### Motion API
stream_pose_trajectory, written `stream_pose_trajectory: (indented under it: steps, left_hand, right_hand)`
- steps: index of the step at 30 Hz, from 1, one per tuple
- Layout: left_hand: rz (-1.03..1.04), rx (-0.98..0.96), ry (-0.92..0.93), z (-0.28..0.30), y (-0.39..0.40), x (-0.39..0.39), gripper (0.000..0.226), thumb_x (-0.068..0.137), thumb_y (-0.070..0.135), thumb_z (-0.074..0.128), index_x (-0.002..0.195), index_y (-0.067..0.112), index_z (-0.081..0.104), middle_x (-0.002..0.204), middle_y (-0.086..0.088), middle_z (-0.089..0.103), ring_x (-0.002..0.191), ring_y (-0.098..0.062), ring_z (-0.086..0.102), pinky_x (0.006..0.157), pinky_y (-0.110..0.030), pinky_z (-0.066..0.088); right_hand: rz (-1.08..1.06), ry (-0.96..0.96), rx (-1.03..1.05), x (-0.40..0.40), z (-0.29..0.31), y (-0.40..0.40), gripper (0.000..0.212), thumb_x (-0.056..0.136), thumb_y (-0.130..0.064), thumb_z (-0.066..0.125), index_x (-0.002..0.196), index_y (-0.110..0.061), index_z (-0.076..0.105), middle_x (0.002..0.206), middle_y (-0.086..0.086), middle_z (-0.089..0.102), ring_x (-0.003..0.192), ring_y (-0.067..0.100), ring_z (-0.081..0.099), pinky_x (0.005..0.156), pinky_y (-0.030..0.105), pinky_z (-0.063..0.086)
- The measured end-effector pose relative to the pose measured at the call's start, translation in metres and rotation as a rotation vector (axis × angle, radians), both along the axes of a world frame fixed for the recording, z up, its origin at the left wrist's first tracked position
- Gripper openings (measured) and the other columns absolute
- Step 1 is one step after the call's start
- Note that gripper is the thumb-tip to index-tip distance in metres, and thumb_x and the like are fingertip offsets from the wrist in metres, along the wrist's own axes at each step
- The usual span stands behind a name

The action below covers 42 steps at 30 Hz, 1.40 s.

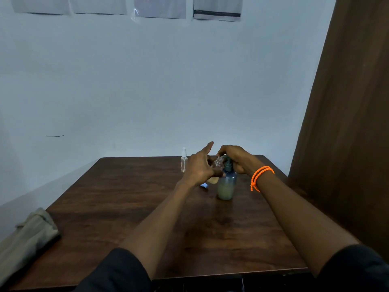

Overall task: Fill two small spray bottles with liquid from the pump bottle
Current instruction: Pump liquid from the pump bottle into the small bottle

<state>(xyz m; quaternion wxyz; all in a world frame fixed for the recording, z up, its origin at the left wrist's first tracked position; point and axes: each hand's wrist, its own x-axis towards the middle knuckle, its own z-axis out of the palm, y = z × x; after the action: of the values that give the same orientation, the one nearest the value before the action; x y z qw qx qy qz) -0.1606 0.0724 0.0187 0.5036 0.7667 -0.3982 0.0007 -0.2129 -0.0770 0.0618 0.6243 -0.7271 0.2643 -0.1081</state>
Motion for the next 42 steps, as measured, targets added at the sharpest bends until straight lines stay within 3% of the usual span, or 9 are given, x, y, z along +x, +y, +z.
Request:
stream_pose_trajectory:
  steps: [4, 8, 13, 18, 25, 28, 31, 39, 42]
  left_hand:
    - [0.026, -0.034, 0.007, -0.008, -0.004, 0.004, 0.116, 0.061, 0.026, 0.093, 0.16, 0.024, 0.032, 0.087, 0.006, 0.078, 0.082, -0.015, 0.072, 0.088, -0.041, 0.059]
    - [0.016, -0.082, 0.065, -0.012, 0.0, 0.009, 0.118, 0.059, 0.026, 0.095, 0.16, 0.026, 0.032, 0.104, 0.008, 0.078, 0.091, -0.011, 0.074, 0.091, -0.038, 0.06]
    - [0.027, -0.079, 0.066, -0.015, 0.003, 0.011, 0.124, 0.049, 0.039, 0.092, 0.158, 0.029, 0.034, 0.107, 0.008, 0.077, 0.096, -0.009, 0.074, 0.094, -0.04, 0.06]
    - [-0.016, -0.064, 0.051, -0.018, 0.0, 0.011, 0.125, 0.052, 0.038, 0.093, 0.16, 0.025, 0.032, 0.104, 0.011, 0.078, 0.095, -0.009, 0.074, 0.095, -0.041, 0.059]
    - [-0.042, -0.083, 0.061, -0.024, -0.002, 0.008, 0.124, 0.053, 0.036, 0.097, 0.159, 0.028, 0.033, 0.101, 0.006, 0.078, 0.091, -0.012, 0.075, 0.091, -0.042, 0.061]
    - [0.027, -0.087, 0.041, -0.025, 0.003, 0.013, 0.124, 0.05, 0.045, 0.094, 0.158, 0.031, 0.035, 0.102, 0.007, 0.078, 0.092, -0.008, 0.074, 0.092, -0.039, 0.06]
    - [0.034, -0.096, 0.049, -0.025, 0.011, 0.017, 0.122, 0.052, 0.04, 0.096, 0.158, 0.029, 0.035, 0.102, 0.007, 0.078, 0.092, -0.008, 0.074, 0.092, -0.04, 0.06]
    - [-0.008, -0.161, 0.056, -0.016, 0.016, 0.011, 0.118, 0.06, 0.017, 0.099, 0.159, 0.021, 0.035, 0.1, 0.007, 0.08, 0.092, -0.005, 0.075, 0.09, -0.032, 0.061]
    - [-0.012, -0.16, 0.054, -0.018, 0.013, 0.01, 0.118, 0.059, 0.018, 0.099, 0.158, 0.022, 0.037, 0.098, 0.007, 0.08, 0.09, -0.008, 0.075, 0.09, -0.038, 0.061]
  right_hand:
    - [-0.041, -0.135, 0.1, -0.004, -0.014, -0.007, 0.03, 0.101, -0.033, 0.064, 0.082, -0.01, 0.066, 0.075, 0.009, 0.066, 0.067, 0.024, 0.063, 0.06, 0.032, 0.055]
    - [-0.014, -0.23, 0.132, -0.006, -0.038, -0.004, 0.038, 0.105, -0.041, 0.062, 0.079, -0.013, 0.065, 0.077, 0.008, 0.068, 0.073, 0.02, 0.066, 0.067, 0.033, 0.057]
    - [-0.016, -0.312, 0.112, -0.006, -0.054, 0.004, 0.048, 0.111, -0.045, 0.048, 0.074, -0.017, 0.059, 0.064, -0.003, 0.066, 0.06, 0.012, 0.063, 0.063, 0.025, 0.055]
    - [-0.067, -0.397, 0.149, 0.005, -0.062, 0.008, 0.048, 0.113, -0.039, 0.042, 0.069, -0.019, 0.041, 0.047, -0.012, 0.046, 0.045, 0.006, 0.047, 0.056, 0.029, 0.038]
    - [0.004, -0.386, 0.174, 0.005, -0.072, -0.002, 0.047, 0.088, -0.06, 0.073, 0.094, -0.014, 0.063, 0.09, 0.014, 0.059, 0.08, 0.027, 0.059, 0.066, 0.032, 0.048]
    - [-0.122, -0.478, 0.175, 0.012, -0.079, 0.008, 0.042, 0.088, -0.05, 0.082, 0.082, -0.01, 0.071, 0.086, 0.018, 0.066, 0.079, 0.029, 0.062, 0.064, 0.033, 0.049]
    - [-0.09, -0.467, 0.157, 0.02, -0.082, 0.013, 0.057, 0.075, -0.061, 0.086, 0.084, -0.006, 0.073, 0.083, 0.023, 0.07, 0.077, 0.031, 0.066, 0.068, 0.037, 0.053]
    - [-0.043, -0.4, 0.054, 0.025, -0.082, 0.015, 0.078, 0.08, -0.087, 0.055, 0.086, -0.013, 0.079, 0.097, 0.012, 0.082, 0.096, 0.031, 0.078, 0.092, 0.051, 0.059]
    - [-0.133, -0.438, 0.061, 0.026, -0.082, 0.017, 0.057, 0.083, -0.075, 0.057, 0.078, -0.021, 0.074, 0.085, 0.002, 0.079, 0.088, 0.025, 0.074, 0.088, 0.048, 0.057]
